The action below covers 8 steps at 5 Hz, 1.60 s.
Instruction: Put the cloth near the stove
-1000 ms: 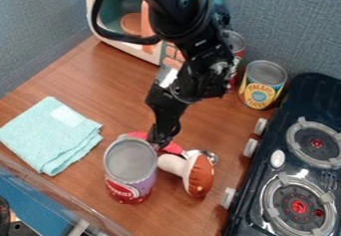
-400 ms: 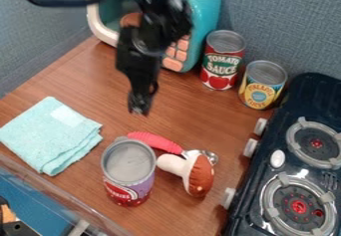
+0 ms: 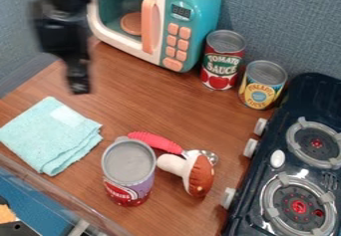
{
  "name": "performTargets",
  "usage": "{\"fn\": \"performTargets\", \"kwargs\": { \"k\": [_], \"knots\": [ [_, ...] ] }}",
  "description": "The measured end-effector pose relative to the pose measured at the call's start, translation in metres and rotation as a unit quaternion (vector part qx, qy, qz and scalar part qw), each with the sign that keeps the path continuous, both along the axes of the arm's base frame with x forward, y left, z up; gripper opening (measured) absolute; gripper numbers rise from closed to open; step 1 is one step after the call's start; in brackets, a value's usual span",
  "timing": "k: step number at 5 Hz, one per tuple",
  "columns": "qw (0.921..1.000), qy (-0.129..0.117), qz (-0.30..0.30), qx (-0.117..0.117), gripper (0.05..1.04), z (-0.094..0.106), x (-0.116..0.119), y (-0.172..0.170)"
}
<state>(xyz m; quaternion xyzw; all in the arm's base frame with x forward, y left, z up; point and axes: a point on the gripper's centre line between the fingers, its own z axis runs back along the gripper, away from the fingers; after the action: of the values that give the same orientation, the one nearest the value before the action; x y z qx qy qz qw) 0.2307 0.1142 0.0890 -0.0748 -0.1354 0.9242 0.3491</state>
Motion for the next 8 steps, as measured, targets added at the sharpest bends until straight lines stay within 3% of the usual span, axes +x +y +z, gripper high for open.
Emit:
{"fn": "performTargets", "kwargs": {
  "k": [1,2,3,4,5,7,8],
  "knots": [
    [0.9980,0.008,0.059,-0.021,0.999,-0.025,-0.033,0.035],
    [0.9971,0.011,0.068,-0.033,0.999,-0.050,-0.058,0.056],
    [0.9980,0.041,0.041,-0.026,0.999,-0.076,-0.067,0.058],
    [0.9978,0.056,0.016,-0.031,0.999,-0.098,-0.068,0.058],
    [0.9976,0.064,0.011,-0.024,0.999,-0.103,-0.065,0.058],
    [0.9965,0.072,0.011,-0.041,0.999,-0.110,-0.048,0.053],
    [0.9945,0.089,0.011,-0.053,0.999,-0.115,-0.038,0.053]
  ]
}}
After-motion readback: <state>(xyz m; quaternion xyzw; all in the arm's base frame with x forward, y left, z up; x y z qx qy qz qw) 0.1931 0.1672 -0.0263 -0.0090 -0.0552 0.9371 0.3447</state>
